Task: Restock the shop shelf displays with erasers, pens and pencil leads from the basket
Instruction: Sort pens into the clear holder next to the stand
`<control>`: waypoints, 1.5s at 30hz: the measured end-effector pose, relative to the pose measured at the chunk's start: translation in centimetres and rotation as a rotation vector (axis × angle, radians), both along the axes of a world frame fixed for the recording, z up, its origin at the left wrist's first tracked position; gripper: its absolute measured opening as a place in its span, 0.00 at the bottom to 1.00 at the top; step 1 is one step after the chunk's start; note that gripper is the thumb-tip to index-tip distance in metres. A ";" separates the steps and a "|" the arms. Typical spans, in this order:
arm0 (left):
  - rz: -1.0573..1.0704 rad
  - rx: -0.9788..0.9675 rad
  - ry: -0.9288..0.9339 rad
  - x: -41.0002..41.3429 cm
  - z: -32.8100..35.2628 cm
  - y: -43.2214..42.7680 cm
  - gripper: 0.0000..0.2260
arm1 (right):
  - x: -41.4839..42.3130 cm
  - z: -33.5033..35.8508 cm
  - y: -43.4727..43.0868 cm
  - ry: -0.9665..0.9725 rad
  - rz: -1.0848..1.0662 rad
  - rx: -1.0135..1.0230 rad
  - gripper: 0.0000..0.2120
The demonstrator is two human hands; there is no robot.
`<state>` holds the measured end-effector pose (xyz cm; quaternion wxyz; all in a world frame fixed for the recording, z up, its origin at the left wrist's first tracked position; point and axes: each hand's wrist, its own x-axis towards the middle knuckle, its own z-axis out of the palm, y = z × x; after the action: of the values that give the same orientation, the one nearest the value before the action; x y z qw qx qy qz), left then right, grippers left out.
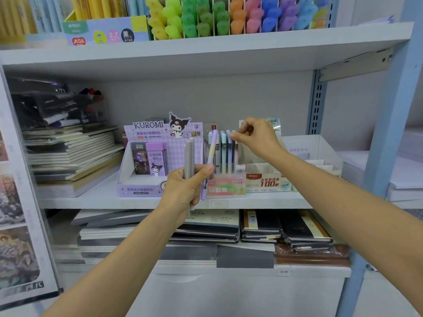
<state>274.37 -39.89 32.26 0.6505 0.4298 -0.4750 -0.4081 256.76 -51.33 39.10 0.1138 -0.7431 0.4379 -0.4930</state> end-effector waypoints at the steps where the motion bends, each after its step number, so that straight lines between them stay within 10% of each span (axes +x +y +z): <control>1: 0.000 0.004 -0.003 0.0 0.0 0.2 0.12 | -0.1 0.1 0.3 -0.030 -0.003 -0.022 0.12; 8: -0.039 0.001 -0.058 -0.6 0.4 1.2 0.10 | -0.6 0.6 5.2 -0.183 0.571 0.187 0.10; 15: -0.052 -0.028 0.071 0.5 1.2 2.7 0.12 | -2.9 1.1 7.1 -0.519 0.586 0.231 0.10; 27: 0.033 -0.120 0.232 -0.3 1.5 4.2 0.05 | -3.3 -4.2 10.2 0.160 0.747 0.508 0.09; 45: -0.125 0.183 -0.057 2.2 2.0 3.5 0.11 | -1.1 3.0 7.5 -0.416 0.355 -0.014 0.05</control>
<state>276.59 -36.41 34.30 0.5681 0.4684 -0.4797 -0.4773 255.61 -43.84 42.12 0.2808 -0.6919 0.2645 -0.6104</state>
